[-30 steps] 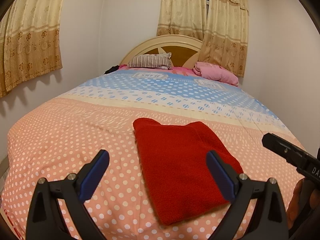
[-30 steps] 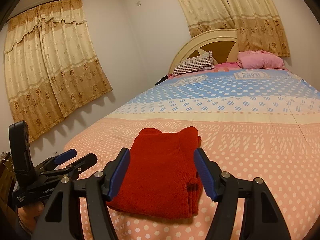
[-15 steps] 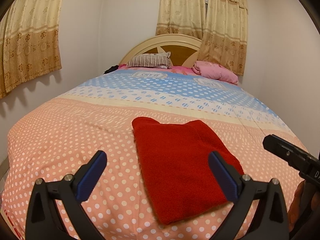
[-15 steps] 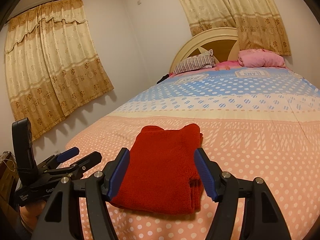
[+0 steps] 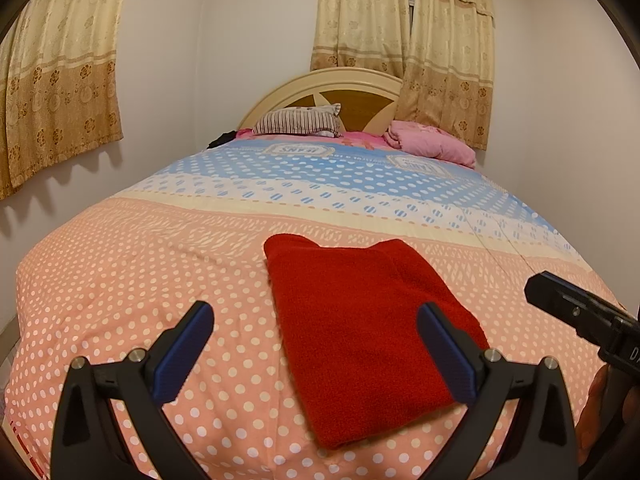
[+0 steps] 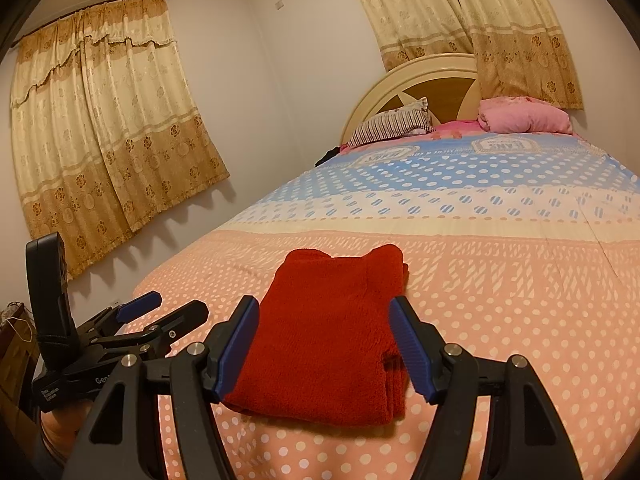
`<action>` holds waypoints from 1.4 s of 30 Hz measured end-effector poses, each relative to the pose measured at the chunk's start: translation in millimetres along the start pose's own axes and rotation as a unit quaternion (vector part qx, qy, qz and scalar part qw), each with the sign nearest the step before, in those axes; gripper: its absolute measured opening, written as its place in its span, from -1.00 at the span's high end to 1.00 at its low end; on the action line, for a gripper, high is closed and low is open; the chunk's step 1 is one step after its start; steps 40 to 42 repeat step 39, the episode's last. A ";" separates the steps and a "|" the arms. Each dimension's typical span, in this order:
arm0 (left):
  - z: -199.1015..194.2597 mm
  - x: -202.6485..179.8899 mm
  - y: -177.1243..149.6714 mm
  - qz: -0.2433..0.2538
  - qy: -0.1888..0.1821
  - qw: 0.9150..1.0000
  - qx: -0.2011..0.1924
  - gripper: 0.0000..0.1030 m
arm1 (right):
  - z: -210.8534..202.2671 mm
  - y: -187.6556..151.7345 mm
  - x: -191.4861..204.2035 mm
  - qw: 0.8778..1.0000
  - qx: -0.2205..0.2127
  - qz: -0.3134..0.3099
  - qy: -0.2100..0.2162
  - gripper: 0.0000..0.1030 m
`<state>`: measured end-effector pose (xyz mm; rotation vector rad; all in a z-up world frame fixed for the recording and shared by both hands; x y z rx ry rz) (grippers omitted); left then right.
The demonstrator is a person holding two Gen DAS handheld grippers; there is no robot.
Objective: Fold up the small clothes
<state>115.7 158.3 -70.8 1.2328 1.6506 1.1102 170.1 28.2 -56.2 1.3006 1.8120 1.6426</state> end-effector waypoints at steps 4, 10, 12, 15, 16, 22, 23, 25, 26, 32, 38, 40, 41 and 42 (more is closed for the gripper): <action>0.7 0.6 -0.2 0.001 0.001 1.000 0.002 -1.00 | 0.0 0.4 0.1 1.000 0.000 0.000 0.000 -0.33; 0.6 -2.3 1.4 0.016 0.002 1.000 0.002 -1.00 | -1.0 0.0 0.5 1.000 -0.004 -0.001 0.000 -0.33; -0.5 -3.1 2.5 0.021 0.003 1.000 0.000 -1.00 | -1.2 0.5 0.8 1.000 -0.005 -0.001 0.001 -0.33; -1.9 -3.0 4.1 0.021 0.004 1.000 -0.004 -1.00 | -1.8 1.3 1.6 1.000 -0.006 -0.002 0.001 -0.33; -2.7 -3.2 4.9 0.022 0.005 1.000 -0.006 -1.00 | -3.1 0.7 0.8 1.000 -0.007 -0.002 0.002 -0.33; -8.9 -2.8 12.4 0.022 0.014 0.999 -0.028 -1.00 | -4.7 3.5 2.6 1.000 -0.010 -0.002 0.004 -0.33; -9.6 -1.8 13.5 0.020 0.016 0.999 -0.031 -1.00 | -5.0 3.8 3.0 1.000 -0.010 -0.003 0.005 -0.33; -9.9 0.4 14.6 0.016 0.017 0.999 -0.033 -1.00 | -6.0 4.6 4.2 1.000 -0.012 -0.003 0.006 -0.33; -9.6 1.6 15.2 0.014 0.019 0.999 -0.033 -1.00 | -6.5 4.9 4.8 1.000 -0.012 -0.004 0.007 -0.33; -8.3 5.8 15.8 0.013 0.028 0.999 -0.041 -1.00 | -7.2 5.2 7.1 1.000 -0.013 -0.006 0.010 -0.33; -6.9 4.7 12.9 0.020 0.033 0.999 -0.039 -1.00 | -8.0 3.7 6.4 1.000 -0.009 -0.005 0.010 -0.33; -6.5 4.3 12.2 0.022 0.034 0.998 -0.039 -1.00 | -7.6 3.9 6.8 1.000 -0.009 -0.006 0.010 -0.33; -6.5 4.3 12.2 0.022 0.034 0.998 -0.039 -1.00 | -7.6 3.9 6.8 1.000 -0.009 -0.006 0.010 -0.33; -6.5 4.3 12.2 0.022 0.034 0.998 -0.039 -1.00 | -7.6 3.9 6.8 1.000 -0.009 -0.006 0.010 -0.33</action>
Point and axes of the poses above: each gripper's, at about its wrist camera, not at the fingertips, and z roughly the way its jaws point, x to its left, y to its top, the point moved 4 cm from there along z, roughly the way its jaws point, and after that the axes turned 12 degrees about -x, right-handed, at the moved point
